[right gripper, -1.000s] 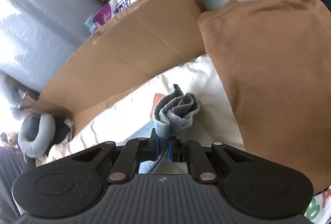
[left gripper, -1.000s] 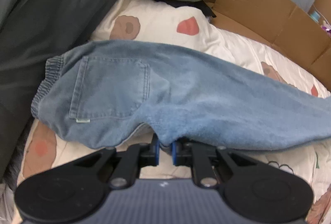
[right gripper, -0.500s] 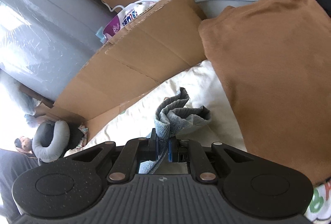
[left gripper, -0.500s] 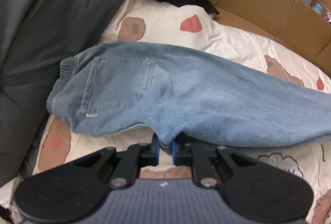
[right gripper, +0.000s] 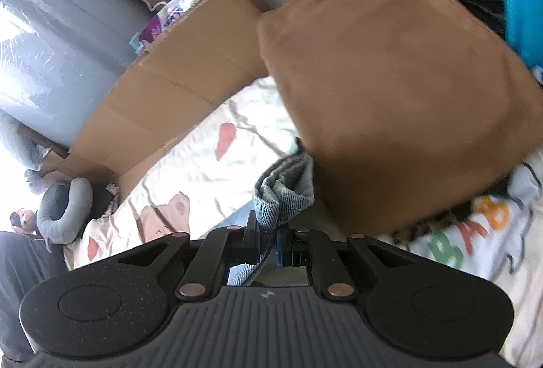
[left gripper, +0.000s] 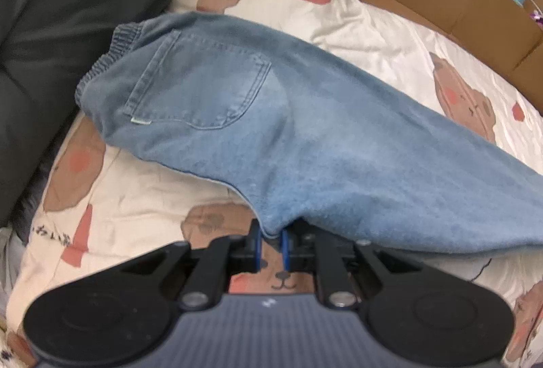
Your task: Fold clothes
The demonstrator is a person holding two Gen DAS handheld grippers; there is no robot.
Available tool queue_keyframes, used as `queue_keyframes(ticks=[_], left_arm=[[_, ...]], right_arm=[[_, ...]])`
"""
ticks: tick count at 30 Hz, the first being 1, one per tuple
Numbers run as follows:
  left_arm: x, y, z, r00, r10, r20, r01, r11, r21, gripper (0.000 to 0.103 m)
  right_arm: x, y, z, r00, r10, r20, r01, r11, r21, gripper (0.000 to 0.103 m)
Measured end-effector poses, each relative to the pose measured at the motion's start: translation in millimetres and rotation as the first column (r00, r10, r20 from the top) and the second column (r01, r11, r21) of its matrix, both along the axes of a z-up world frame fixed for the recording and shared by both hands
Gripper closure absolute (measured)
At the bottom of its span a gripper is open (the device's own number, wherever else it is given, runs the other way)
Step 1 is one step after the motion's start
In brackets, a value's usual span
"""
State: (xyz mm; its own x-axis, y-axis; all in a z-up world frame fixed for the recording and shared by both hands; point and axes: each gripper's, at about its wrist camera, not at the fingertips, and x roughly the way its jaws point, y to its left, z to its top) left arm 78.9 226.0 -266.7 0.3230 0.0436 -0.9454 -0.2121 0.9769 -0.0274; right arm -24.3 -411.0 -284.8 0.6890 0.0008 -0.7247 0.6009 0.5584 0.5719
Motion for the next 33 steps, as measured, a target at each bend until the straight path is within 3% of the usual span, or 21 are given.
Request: queue_keyframes(ticks=[12, 23, 33], left_arm=[[-11.4, 6.1, 0.2, 0.998, 0.060, 0.018, -0.059, 0.997, -0.041, 0.092], [-14.1, 8.2, -12.3, 0.998, 0.049, -0.051, -0.049, 0.999, -0.011, 0.092], [-9.5, 3.4, -23.0, 0.991, 0.013, -0.131, -0.008, 0.999, 0.035, 0.092]], right_arm=[[-43.4, 20.2, 19.7, 0.999, 0.006, -0.053, -0.010, 0.998, -0.064, 0.096], [-93.3, 30.9, 0.2, 0.993, -0.019, -0.114, 0.006, 0.993, -0.117, 0.096], [-141.0, 41.1, -25.9, 0.981, -0.040, -0.190, 0.025, 0.996, -0.081, 0.096]])
